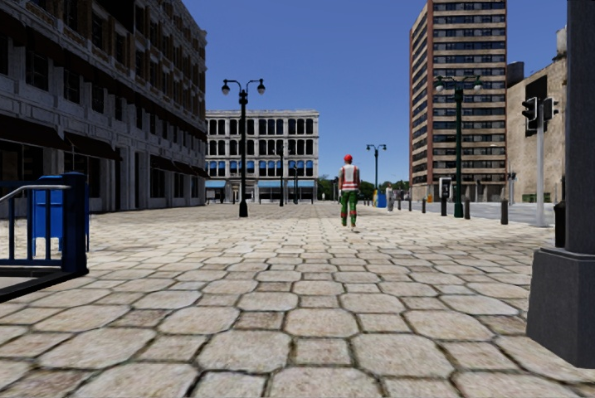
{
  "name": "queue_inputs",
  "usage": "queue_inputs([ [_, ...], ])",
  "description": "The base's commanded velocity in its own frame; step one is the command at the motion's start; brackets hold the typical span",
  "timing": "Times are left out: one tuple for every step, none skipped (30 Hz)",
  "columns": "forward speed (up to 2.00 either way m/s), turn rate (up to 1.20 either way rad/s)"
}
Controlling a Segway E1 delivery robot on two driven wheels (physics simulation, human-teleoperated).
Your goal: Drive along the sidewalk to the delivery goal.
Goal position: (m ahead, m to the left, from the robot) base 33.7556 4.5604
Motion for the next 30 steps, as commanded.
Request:
queue_inputs([
  [2.0,0.0],
  [2.0,0.0],
  [2.0,0.0],
  [2.0,0.0],
  [2.0,0.0],
  [2.0,0.0],
  [2.0,0.0],
  [2.0,0.0],
  [2.0,0.0],
  [2.0,0.0],
  [2.0,0.0],
  [2.0,0.0],
  [2.0,0.0],
  [2.0,0.0],
  [2.0,0.0],
  [2.0,0.0],
  [2.0,0.0],
  [2.0,0.0],
  [2.0,0.0],
  [2.0,0.0],
  [2.0,0.0],
  [2.0,0.0],
  [2.0,0.0],
  [2.0,0.0],
  [2.0,0.0],
  [2.0,0.0],
  [2.0,0.0],
  [2.0,0.0],
  [2.0,0.0],
  [2.0,0.0],
])
